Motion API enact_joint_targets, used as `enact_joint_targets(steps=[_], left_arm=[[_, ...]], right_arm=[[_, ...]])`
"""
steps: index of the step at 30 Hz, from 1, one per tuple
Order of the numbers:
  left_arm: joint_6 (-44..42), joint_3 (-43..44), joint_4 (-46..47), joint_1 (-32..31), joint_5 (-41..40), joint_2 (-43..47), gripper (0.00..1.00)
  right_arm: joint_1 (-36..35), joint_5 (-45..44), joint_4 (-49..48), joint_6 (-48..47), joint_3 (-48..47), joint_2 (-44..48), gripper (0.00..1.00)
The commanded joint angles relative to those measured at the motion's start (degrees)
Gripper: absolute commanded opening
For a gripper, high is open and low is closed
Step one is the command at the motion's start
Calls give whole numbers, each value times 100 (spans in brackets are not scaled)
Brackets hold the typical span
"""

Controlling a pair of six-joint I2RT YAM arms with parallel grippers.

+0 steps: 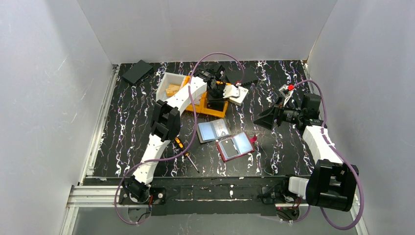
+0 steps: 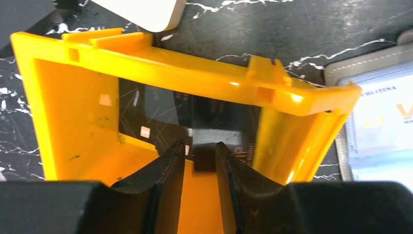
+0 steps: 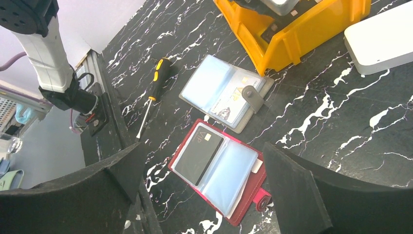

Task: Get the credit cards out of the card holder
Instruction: Place the credit card in the storage box, then pick up the card holder from the center of the board.

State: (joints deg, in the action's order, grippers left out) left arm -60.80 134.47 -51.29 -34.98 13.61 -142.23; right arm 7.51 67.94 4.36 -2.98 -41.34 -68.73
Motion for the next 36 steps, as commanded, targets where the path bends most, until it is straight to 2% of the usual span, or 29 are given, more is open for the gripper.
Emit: enact_joint_targets(steps=[1, 7, 13, 15, 20, 22, 27, 30, 34, 36], left_arm=[[264, -62, 286, 30, -222, 166, 31], [785, -193, 705, 27, -426, 531, 42], [2148, -1110, 1539, 27, -433, 1675, 58], [2787, -1653, 1871, 35, -323, 2195, 62], [4399, -3906, 3419, 42, 272, 3922, 65], [5257, -4928, 4056, 72, 399, 4591, 66], [7696, -6840, 5295, 226, 636, 5972, 67], [9028, -7728, 5578, 270, 567, 6598, 73], [10307, -8567, 5632, 320, 850, 7089, 93], [10833, -8941, 5757, 333, 1060, 7230, 98]], right_arm=[[51, 165, -223, 52, 99, -9, 98], [58, 171, -255, 65, 117, 15, 98], [89, 145, -286, 25, 135, 92, 98], [104, 129, -233, -43, 120, 112, 98], [138, -10, 282, -556, -25, 123, 98], [146, -103, 582, -867, -112, 109, 98], [157, -207, 1149, -1527, -259, 156, 98], [164, -255, 1280, -1769, -254, 262, 98], [179, -308, 1338, -1894, -200, 399, 98], [204, -308, 1364, -1968, -175, 449, 98]])
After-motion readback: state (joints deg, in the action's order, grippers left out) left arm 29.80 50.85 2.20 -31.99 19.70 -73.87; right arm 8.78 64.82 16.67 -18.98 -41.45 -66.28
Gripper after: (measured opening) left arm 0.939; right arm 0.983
